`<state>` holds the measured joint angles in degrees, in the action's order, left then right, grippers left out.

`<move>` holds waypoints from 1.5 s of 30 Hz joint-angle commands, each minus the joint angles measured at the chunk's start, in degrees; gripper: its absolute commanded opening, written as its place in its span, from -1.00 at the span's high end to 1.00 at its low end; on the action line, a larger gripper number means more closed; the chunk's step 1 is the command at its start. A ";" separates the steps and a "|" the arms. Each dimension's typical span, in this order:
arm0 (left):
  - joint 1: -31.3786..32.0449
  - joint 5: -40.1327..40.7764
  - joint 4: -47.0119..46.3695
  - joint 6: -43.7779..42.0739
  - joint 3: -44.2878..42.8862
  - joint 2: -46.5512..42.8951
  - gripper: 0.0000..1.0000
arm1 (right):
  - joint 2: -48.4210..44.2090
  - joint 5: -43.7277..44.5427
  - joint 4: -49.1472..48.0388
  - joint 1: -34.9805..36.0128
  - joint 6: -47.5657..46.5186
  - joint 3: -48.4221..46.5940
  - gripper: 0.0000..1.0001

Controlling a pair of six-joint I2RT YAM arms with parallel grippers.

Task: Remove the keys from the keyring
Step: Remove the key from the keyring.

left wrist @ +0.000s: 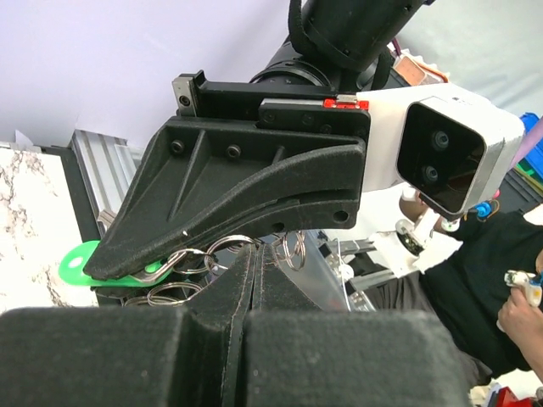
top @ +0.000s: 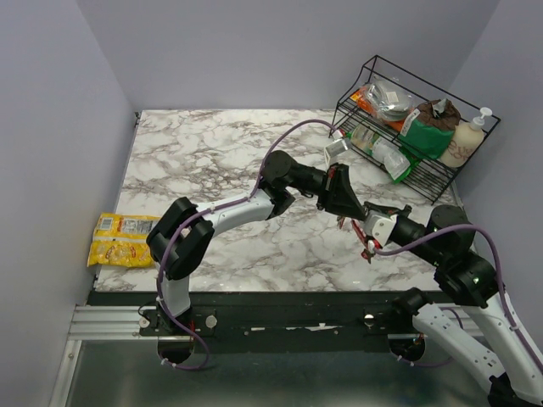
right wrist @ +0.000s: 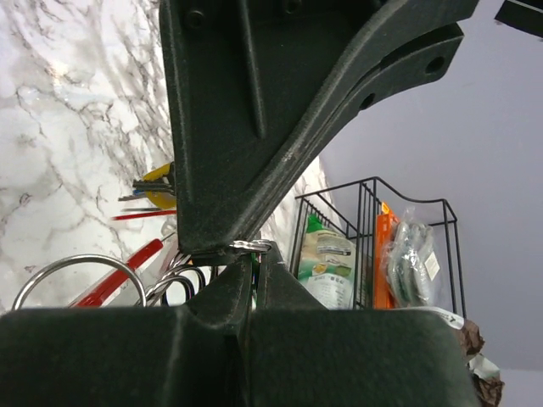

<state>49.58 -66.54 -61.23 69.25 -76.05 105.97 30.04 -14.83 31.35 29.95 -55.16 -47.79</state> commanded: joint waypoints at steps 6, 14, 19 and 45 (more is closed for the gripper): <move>3.06 -6.05 -2.67 0.27 1.34 -5.25 1.00 | -0.33 13.25 -4.99 -1.56 1.89 -5.72 0.99; 3.06 -5.97 2.25 -3.33 1.87 -5.78 1.00 | 0.02 12.46 -2.09 -1.92 3.03 -11.62 0.99; 2.80 -5.88 3.13 -3.86 1.61 -5.60 1.00 | -0.42 10.44 0.46 -2.01 3.91 -13.47 0.99; -0.98 11.78 63.43 -46.66 -14.47 -6.57 0.30 | 0.45 4.72 9.69 -2.18 2.51 -9.52 0.99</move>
<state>47.92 -61.23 -16.36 37.15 -87.81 102.10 30.17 -8.25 40.45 27.99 -52.58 -57.89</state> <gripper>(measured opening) 0.318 0.033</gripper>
